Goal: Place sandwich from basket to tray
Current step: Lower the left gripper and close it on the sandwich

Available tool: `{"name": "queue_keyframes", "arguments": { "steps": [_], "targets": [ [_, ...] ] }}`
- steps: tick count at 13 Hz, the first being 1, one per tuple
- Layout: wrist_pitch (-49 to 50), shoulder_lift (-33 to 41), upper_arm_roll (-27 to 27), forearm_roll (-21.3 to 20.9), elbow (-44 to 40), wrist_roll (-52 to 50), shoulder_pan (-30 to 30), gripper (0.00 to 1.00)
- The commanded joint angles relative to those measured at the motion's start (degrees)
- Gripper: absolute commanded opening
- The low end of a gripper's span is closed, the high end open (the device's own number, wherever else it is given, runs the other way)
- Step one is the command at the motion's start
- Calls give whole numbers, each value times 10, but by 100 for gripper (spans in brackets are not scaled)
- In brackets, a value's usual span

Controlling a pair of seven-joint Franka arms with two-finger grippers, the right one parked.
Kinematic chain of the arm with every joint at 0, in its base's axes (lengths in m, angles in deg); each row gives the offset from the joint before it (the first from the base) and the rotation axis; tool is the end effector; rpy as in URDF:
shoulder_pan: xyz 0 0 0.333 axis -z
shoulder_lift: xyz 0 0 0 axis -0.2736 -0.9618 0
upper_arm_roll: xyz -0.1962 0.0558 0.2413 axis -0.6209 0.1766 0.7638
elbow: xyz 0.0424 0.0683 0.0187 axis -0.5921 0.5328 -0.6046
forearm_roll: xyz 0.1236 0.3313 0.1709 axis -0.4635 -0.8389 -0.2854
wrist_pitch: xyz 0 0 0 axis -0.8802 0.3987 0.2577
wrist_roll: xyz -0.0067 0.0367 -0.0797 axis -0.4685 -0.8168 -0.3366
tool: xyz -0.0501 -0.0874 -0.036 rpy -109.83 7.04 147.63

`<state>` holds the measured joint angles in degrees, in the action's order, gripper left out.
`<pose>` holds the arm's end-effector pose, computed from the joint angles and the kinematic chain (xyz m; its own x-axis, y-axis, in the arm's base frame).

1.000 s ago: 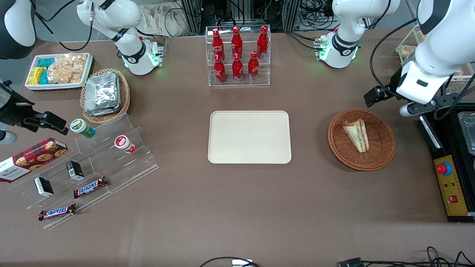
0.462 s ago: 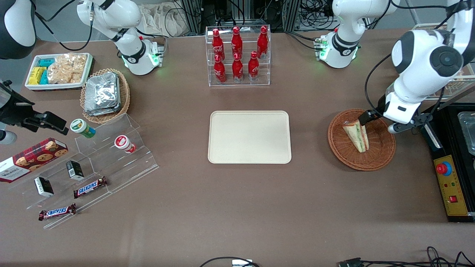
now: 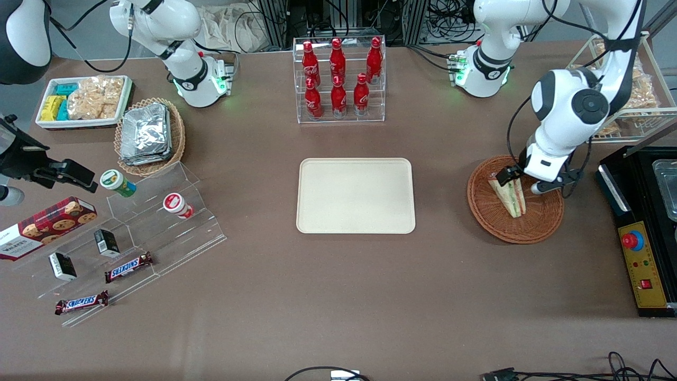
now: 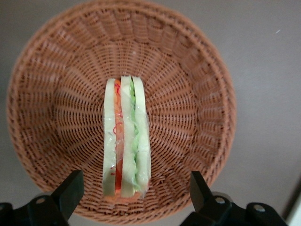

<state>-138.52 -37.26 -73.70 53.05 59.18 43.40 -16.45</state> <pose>0.4557 -0.0290 0.2953 0.9494 0.3138 0.0079 0.3139 -0.9492 -0.0200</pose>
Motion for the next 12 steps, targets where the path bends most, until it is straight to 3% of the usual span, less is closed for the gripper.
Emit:
{"name": "queue_keyframes", "arguments": {
  "steps": [1,4,7,8,9,10,11,12],
  "targets": [
    [-33,-26,3,-27,13,-3,-7,100],
    [-79,-65,25,-57,20,-3,-9,99],
    [-86,-76,31,-58,19,-3,-8,88],
    [-86,-76,31,-58,19,-3,-8,69],
    [-86,-76,31,-57,19,-3,-8,38],
    [-86,-76,32,-58,18,-3,-8,15],
    [-86,-76,32,-58,17,-3,-8,5],
    [-86,-76,31,-57,17,-3,-8,2]
  ]
}}
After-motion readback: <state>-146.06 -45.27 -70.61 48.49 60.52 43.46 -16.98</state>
